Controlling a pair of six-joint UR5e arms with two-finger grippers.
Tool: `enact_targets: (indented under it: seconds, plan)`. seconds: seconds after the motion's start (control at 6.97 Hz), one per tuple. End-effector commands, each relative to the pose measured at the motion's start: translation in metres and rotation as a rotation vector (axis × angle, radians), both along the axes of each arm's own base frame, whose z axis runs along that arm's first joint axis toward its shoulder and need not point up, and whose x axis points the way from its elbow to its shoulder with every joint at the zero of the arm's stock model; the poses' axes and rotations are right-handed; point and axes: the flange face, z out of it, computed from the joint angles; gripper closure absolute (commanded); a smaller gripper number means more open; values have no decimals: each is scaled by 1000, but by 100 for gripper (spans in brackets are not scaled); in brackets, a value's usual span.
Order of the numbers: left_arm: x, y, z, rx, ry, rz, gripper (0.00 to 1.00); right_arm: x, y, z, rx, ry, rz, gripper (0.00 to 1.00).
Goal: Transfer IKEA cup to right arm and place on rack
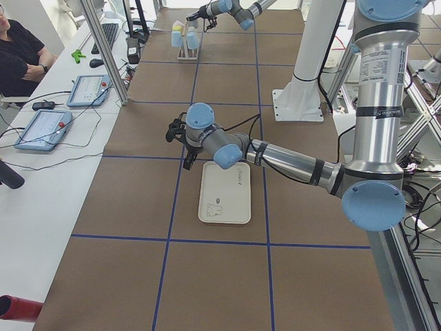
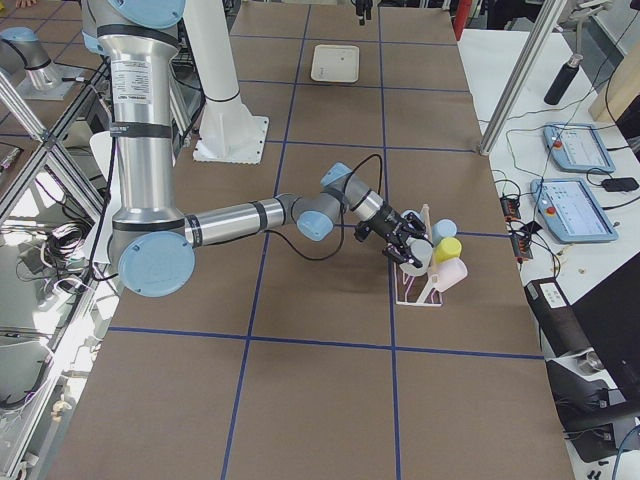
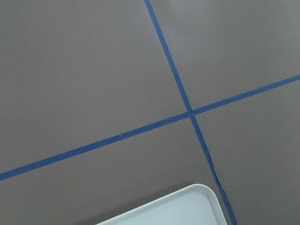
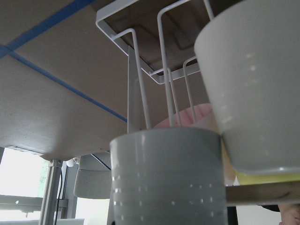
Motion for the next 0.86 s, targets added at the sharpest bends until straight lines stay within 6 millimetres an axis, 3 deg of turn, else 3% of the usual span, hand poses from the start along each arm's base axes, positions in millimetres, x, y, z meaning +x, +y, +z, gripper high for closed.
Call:
enact_targets:
  seconds: [0.0, 0.43, 0.72]
  plan:
    - [0, 0, 0, -1, 0, 0, 0, -2, 0, 0, 2, 8, -6, 2]
    - [0, 0, 0, 1, 0, 0, 0, -4, 0, -4, 8, -4, 0, 2]
    - [-1, 1, -2, 3, 2, 0, 0, -3, -10, -49, 68, -95, 33, 2]
